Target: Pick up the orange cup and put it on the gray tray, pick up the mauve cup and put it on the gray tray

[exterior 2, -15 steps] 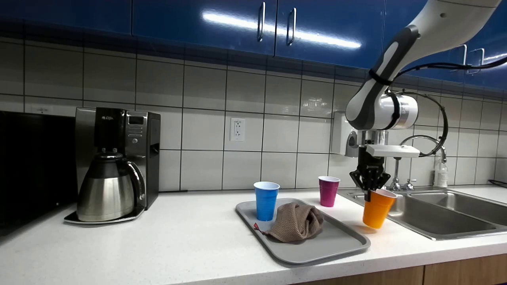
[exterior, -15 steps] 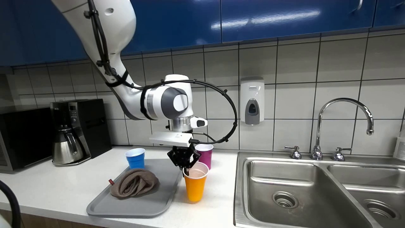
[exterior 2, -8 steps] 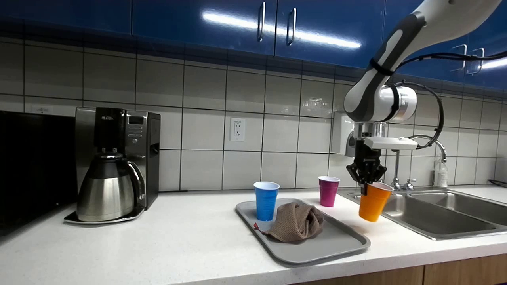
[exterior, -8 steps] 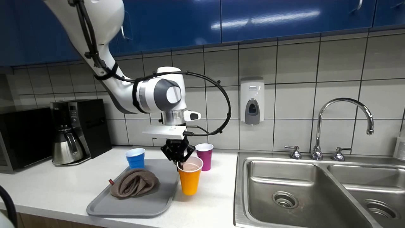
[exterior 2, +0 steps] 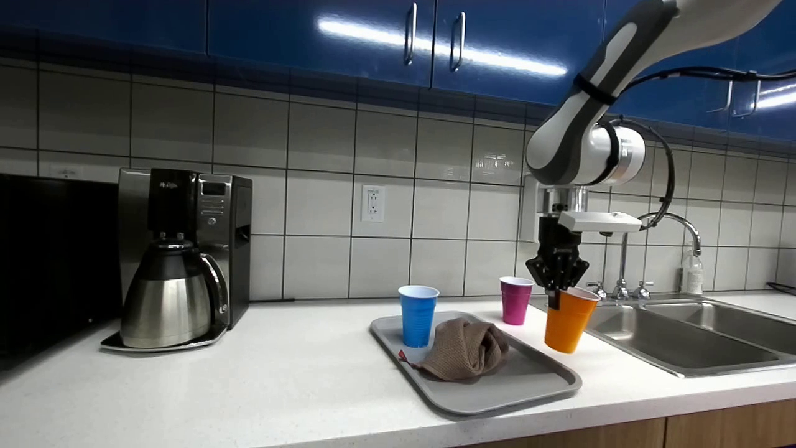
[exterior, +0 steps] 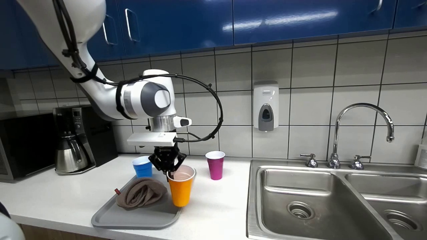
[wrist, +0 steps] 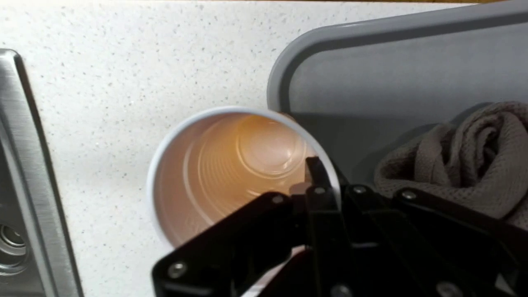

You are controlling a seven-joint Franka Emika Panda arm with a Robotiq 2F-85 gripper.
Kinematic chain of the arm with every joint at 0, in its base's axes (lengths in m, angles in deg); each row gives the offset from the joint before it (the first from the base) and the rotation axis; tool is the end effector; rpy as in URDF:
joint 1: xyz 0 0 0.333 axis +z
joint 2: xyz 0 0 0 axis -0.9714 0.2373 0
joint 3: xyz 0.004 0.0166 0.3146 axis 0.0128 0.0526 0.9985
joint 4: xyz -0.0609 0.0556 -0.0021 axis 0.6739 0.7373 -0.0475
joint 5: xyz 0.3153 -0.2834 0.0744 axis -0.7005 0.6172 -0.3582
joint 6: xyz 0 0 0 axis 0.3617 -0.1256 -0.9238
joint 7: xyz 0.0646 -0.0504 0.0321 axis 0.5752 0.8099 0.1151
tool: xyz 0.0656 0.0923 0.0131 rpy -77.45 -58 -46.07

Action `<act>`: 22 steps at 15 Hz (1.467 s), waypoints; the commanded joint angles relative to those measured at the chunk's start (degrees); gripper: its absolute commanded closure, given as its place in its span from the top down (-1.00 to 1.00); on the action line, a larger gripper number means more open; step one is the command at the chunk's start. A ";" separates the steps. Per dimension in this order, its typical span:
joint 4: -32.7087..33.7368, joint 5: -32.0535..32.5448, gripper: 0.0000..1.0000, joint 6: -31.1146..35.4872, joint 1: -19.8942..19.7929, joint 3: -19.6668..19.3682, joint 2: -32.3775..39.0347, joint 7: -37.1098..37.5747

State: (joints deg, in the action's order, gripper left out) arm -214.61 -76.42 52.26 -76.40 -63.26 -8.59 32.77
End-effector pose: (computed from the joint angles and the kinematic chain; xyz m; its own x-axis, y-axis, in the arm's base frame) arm 0.4816 -0.0174 0.2786 0.9976 0.0697 0.0052 0.0696 -0.9973 0.0241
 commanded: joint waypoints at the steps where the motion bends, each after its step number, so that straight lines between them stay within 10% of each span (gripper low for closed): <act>1: -2.70 1.42 -0.98 -0.98 0.85 1.74 -3.06 0.78; 22: -7.84 6.49 -0.98 2.31 4.21 6.13 -3.08 1.66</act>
State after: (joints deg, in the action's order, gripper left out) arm -221.24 -71.57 53.26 -72.13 -57.89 -10.50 32.77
